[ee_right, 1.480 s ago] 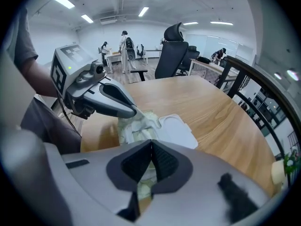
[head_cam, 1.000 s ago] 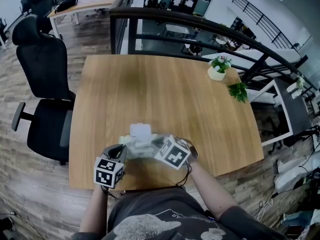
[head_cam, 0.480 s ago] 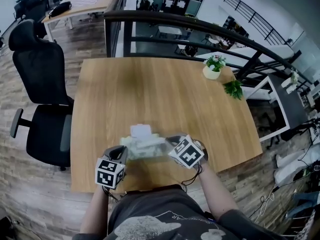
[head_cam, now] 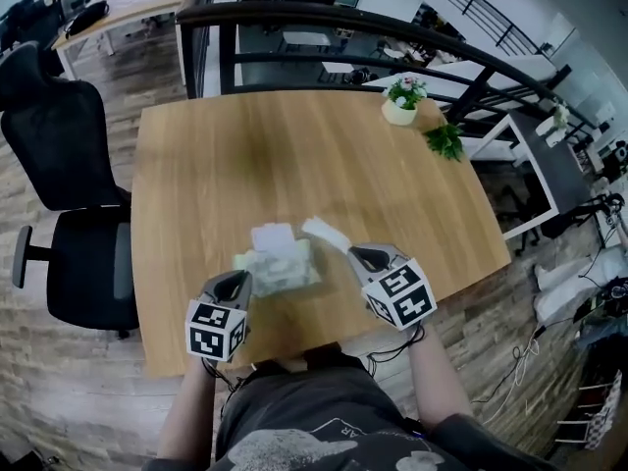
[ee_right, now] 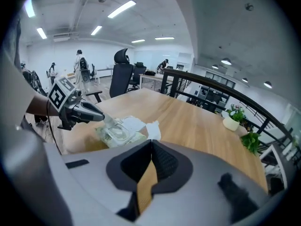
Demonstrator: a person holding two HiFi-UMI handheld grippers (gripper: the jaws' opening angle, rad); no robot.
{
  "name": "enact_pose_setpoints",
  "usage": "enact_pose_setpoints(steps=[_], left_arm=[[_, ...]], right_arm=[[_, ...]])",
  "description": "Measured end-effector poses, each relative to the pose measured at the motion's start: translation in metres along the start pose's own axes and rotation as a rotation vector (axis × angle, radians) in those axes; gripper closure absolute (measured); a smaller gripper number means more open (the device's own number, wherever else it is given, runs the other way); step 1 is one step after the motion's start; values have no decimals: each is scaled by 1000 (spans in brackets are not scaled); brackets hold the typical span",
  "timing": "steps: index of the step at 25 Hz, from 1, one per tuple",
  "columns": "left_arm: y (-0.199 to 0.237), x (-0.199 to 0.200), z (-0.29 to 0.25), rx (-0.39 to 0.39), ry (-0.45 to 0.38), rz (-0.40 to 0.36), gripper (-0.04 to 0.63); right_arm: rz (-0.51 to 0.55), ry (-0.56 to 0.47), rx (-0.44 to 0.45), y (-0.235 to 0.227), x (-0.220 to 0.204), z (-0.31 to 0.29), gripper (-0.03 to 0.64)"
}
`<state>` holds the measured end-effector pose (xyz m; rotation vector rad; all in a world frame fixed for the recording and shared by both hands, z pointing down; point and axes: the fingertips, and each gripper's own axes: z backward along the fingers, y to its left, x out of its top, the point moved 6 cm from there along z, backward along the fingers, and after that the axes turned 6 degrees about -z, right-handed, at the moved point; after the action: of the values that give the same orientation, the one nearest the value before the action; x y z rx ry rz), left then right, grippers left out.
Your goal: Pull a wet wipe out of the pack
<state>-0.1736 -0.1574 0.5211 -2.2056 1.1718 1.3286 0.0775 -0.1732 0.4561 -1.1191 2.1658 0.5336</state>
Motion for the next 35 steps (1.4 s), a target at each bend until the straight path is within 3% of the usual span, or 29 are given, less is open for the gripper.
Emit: enact_pose_setpoints(steps=[7,15,22,30,35], left_arm=[[-16,13,7,-55,-47,0,575],[-54,14,31,30,-84,27,575],[-108,8,49,93,-103,29,575],[-192,-16,70,85,-103,34,575],[-250,-29,83,85,-78,-16,575]], right_arm=[[-84,-53,-15,3,-13,20,594],[-70,-122,41,-2,-24,44,594],[-87,-186,121,0,-58,81,594],[-64,-233,200,17,-113,134,594],[-30,-237,236,21,-153,169,594]])
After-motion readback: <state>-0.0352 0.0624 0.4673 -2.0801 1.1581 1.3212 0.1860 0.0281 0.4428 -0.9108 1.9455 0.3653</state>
